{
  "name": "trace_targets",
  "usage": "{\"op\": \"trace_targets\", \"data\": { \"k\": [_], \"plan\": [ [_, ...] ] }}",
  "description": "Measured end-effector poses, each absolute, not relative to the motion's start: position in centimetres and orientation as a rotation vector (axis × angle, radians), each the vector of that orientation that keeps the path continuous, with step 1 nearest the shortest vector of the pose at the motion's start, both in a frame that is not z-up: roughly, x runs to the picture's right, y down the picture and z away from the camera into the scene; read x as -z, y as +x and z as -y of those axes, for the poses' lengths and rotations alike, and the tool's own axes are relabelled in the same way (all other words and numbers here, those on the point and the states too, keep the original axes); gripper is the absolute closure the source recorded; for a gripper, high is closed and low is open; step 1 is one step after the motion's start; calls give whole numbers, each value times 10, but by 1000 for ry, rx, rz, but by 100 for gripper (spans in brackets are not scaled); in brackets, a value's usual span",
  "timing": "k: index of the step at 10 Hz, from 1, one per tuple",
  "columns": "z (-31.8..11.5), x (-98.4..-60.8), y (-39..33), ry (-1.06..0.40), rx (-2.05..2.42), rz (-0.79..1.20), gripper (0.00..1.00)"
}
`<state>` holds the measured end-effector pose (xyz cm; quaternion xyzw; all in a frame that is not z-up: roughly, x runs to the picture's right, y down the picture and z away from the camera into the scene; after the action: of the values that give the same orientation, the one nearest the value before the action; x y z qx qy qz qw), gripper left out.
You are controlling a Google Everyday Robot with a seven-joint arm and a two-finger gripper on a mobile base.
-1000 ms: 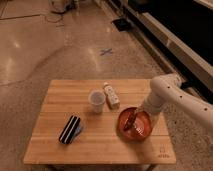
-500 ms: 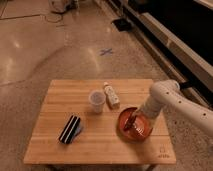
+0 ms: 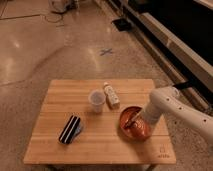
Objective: Push the ceramic bowl across the table
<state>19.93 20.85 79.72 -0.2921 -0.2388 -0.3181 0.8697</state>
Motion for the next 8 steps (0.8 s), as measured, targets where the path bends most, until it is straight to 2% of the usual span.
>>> {"op": "trace_targets", "data": {
  "k": [8],
  "plan": [
    [-257, -753, 188, -692, 761, 587, 31]
  ]
}}
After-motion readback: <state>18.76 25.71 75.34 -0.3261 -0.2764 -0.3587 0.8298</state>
